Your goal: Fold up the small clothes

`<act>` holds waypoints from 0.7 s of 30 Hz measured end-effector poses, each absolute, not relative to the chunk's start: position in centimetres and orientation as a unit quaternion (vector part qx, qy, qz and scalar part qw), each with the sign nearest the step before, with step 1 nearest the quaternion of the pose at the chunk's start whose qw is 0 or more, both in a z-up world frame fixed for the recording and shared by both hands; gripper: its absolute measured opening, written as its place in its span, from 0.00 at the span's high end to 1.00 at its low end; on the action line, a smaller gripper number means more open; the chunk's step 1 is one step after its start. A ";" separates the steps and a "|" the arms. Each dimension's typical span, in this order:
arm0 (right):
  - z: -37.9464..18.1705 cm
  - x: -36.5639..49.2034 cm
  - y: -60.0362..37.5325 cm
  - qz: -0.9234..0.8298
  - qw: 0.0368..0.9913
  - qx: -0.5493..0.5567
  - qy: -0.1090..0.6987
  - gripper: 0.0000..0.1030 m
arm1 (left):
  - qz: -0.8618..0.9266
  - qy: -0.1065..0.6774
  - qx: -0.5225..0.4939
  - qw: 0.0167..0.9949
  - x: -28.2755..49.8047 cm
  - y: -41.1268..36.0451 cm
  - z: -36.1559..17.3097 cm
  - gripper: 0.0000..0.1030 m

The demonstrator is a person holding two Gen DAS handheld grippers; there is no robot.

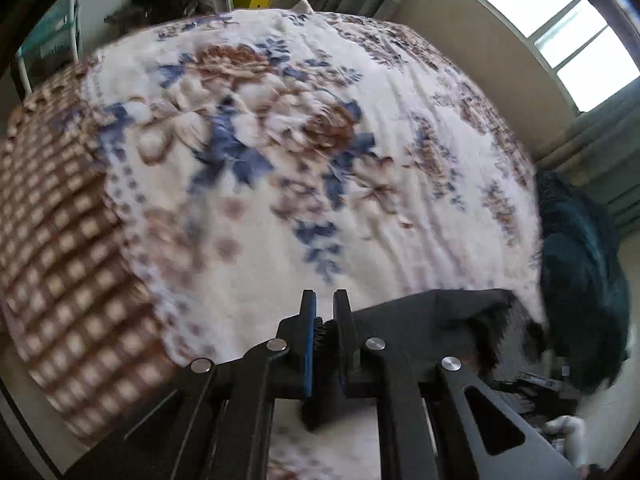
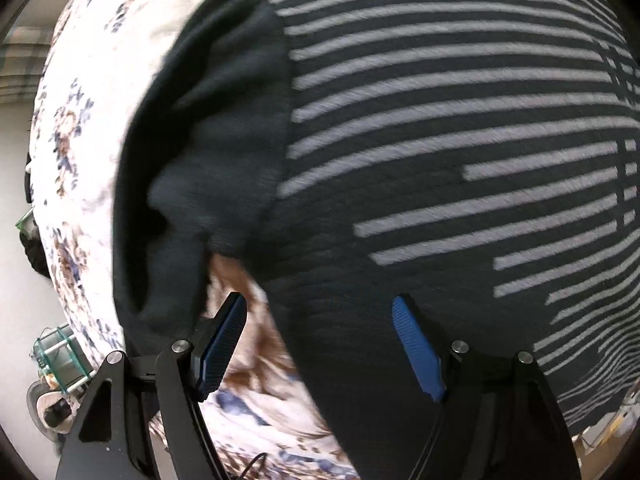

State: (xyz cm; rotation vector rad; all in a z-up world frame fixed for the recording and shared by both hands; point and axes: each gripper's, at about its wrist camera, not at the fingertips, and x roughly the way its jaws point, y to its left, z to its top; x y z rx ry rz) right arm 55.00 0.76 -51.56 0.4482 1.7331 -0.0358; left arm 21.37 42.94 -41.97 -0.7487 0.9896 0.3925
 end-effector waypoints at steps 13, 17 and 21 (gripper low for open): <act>-48.1 56.2 0.8 0.028 0.636 0.187 0.748 0.24 | 0.256 0.492 -0.388 0.737 22.5 44.6 -45.8 0.45; -47.3 61.1 1.5 0.042 0.655 0.199 0.728 0.24 | 0.209 0.514 -0.315 0.770 29.4 40.2 -44.7 0.45; -47.0 67.9 1.2 0.019 0.691 0.174 0.701 0.24 | 0.090 0.542 -0.249 0.797 38.4 34.1 -44.6 0.45</act>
